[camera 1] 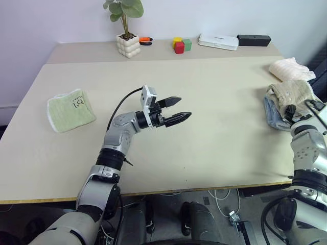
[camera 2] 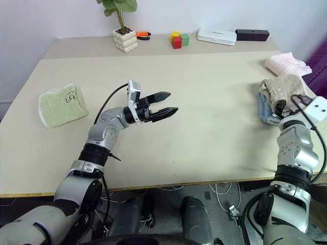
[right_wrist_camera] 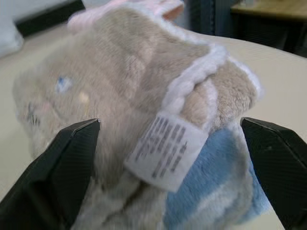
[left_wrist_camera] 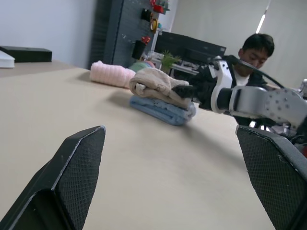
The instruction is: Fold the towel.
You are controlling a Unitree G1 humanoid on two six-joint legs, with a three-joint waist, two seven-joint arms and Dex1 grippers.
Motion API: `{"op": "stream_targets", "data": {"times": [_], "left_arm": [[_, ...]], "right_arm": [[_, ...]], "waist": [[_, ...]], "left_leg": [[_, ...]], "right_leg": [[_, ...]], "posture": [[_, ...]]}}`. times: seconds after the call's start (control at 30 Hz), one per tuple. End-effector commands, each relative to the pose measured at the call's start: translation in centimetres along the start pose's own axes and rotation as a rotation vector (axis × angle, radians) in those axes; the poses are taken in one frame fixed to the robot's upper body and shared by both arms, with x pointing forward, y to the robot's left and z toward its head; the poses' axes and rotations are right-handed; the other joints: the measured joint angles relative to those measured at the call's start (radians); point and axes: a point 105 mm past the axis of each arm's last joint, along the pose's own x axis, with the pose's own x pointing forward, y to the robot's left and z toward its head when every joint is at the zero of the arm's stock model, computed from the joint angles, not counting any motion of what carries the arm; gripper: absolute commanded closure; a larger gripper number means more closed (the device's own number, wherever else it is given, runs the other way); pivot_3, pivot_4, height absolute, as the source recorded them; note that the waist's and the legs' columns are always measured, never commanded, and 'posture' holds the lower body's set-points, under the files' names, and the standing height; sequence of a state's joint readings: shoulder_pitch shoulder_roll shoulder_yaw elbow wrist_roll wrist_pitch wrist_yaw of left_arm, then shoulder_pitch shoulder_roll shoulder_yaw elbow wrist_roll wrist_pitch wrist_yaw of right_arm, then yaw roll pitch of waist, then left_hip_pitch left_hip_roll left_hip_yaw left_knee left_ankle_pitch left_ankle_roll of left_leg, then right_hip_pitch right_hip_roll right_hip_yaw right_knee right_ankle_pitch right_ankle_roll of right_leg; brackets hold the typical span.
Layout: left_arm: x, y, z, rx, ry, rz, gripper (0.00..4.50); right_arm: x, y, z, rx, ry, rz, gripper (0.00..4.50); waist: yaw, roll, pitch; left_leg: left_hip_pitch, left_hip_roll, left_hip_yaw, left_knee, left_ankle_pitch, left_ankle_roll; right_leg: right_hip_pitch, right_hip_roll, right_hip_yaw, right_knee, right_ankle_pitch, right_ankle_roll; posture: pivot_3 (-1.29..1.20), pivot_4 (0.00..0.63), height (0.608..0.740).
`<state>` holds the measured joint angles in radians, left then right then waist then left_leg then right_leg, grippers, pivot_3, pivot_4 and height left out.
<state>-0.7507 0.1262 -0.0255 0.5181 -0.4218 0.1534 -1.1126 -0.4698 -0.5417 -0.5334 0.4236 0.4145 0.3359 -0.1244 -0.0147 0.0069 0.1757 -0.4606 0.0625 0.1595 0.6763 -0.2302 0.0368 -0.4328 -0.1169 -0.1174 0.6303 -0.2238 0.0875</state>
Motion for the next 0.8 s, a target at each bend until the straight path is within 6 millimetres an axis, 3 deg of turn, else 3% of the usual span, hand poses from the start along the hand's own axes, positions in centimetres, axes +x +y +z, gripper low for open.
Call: {"op": "stream_targets", "data": {"times": [0.03,0.2,0.33,0.47,0.57,0.67,0.73,0.8], "left_arm": [[0.9,-0.2,1.2,0.061,-0.019,-0.035,0.0],[1.0,0.0,1.1,0.068,-0.025,-0.033,0.0],[0.5,0.4,1.0,0.069,-0.024,-0.024,0.0],[0.0,0.6,1.1,0.082,-0.02,-0.01,0.0],[-0.2,0.9,1.6,0.103,-0.026,0.002,0.0],[-1.5,1.6,2.2,0.135,-0.022,0.049,0.0],[-2.5,1.9,2.5,0.155,-0.012,0.076,0.0],[-3.6,2.1,2.6,0.175,-0.001,0.1,0.0]], "right_arm": [[-0.7,-0.7,1.7,-0.153,-0.072,-0.068,0.01],[-1.8,-1.8,4.6,-0.314,-0.233,-0.162,0.01],[-2.6,-0.6,7.0,-0.392,-0.363,-0.159,0.01],[-3.4,2.1,9.9,-0.413,-0.522,-0.053,0.01],[-3.8,5.4,10.8,-0.298,-0.577,0.162,0.01],[-5.9,12.1,10.2,-0.203,-0.558,0.621,0.01],[-9.2,16.0,9.1,-0.198,-0.53,0.965,0.01],[-12.0,17.8,7.8,-0.228,-0.493,1.197,0.01]], "waist": [[0.002,0.0,0.0],[0.003,0.0,0.0],[-0.001,0.0,0.0],[-0.002,0.0,0.0],[-0.002,0.0,0.0],[-0.003,0.0,0.0],[-0.004,0.0,0.0],[-0.003,0.0,0.0]], "left_leg": [[0.0,0.0,0.0,0.0,0.0,0.0],[0.0,0.0,0.0,0.001,0.0,0.0],[0.0,0.0,0.0,0.001,0.0,0.0],[0.0,0.0,0.0,0.001,0.0,0.0],[0.0,0.0,0.0,0.001,0.0,0.0],[0.0,0.0,0.0,0.001,-0.001,0.001],[0.0,0.001,0.0,0.001,-0.001,0.002],[0.0,0.001,-0.001,0.001,-0.002,0.003]], "right_leg": [[0.0,0.0,0.0,0.0,0.0,0.0],[0.0,0.0,0.0,0.0,0.0,0.0],[0.0,0.0,0.0,0.0,0.0,0.0],[0.0,0.0,0.0,0.0,0.0,0.001],[0.0,0.0,0.0,0.0,0.0,0.001],[0.0,0.0,0.0,0.0,0.0,0.001],[0.0,0.001,0.0,0.0,0.0,0.001],[0.0,0.001,0.0,0.001,0.0,0.001]], "posture": [[0.0,0.15,0.74],[0.0,0.15,0.74],[0.0,0.15,0.74],[0.0,0.15,0.74],[0.0,0.15,0.74],[0.0,0.15,0.74],[0.0,0.15,0.74],[0.0,0.15,0.74]]}}
